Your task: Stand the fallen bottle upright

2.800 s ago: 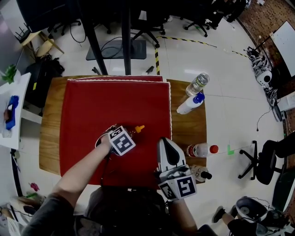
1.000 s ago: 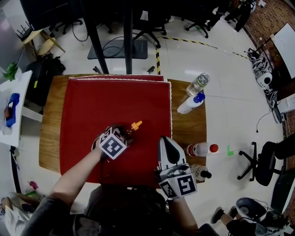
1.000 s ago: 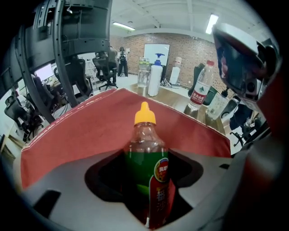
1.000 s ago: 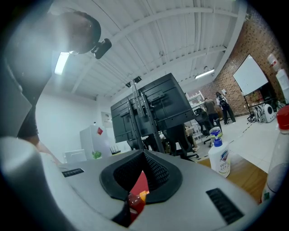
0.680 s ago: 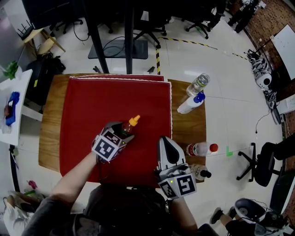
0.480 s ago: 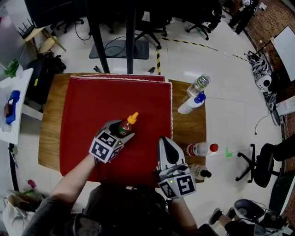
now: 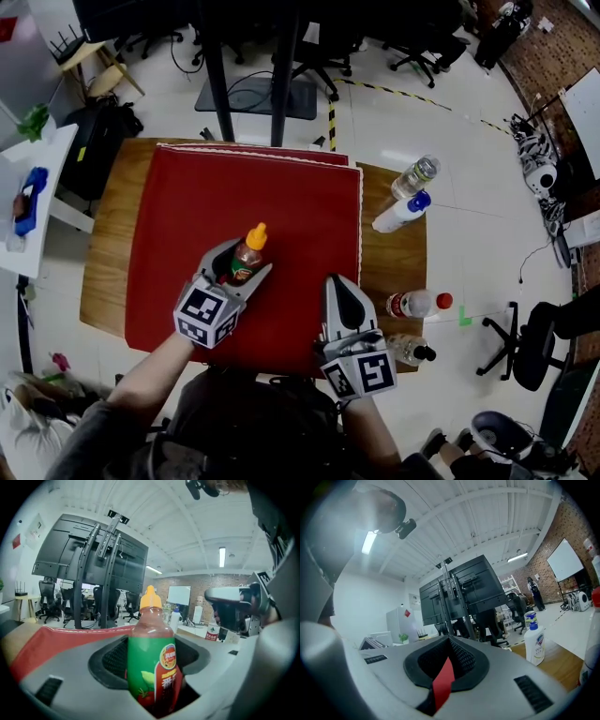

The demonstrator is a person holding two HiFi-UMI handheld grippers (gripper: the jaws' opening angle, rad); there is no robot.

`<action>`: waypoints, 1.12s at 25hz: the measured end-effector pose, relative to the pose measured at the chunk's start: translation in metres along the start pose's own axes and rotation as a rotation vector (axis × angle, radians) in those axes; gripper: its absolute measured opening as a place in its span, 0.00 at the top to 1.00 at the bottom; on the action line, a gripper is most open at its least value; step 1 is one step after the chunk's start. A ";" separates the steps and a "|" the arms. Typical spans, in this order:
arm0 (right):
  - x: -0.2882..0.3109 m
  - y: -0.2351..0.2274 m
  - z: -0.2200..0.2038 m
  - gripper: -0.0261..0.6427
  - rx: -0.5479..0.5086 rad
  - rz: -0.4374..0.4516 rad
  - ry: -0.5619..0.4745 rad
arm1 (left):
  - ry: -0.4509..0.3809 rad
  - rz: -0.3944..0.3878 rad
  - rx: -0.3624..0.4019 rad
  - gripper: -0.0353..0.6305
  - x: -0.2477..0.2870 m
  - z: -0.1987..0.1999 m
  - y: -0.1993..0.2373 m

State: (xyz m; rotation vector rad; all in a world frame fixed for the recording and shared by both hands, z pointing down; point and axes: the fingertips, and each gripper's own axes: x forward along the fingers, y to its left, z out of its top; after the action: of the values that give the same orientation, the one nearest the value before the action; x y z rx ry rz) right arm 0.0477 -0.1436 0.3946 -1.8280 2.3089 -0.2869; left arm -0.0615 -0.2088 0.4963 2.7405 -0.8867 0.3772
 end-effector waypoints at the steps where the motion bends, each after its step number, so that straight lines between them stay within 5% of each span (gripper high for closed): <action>1: 0.001 0.003 -0.003 0.93 -0.001 0.005 0.010 | -0.022 0.001 -0.016 0.47 -0.005 -0.001 0.002; 9: 0.002 0.022 -0.022 0.93 0.011 0.017 0.063 | -0.175 0.036 -0.095 0.47 -0.040 -0.004 0.013; 28: 0.011 0.041 -0.057 0.93 -0.027 0.022 0.067 | -0.109 0.038 -0.068 0.47 -0.037 -0.086 0.035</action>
State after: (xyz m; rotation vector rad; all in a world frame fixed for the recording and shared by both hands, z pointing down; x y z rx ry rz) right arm -0.0078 -0.1427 0.4389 -1.8321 2.3871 -0.3199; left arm -0.1262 -0.1910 0.5702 2.7070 -0.9622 0.2019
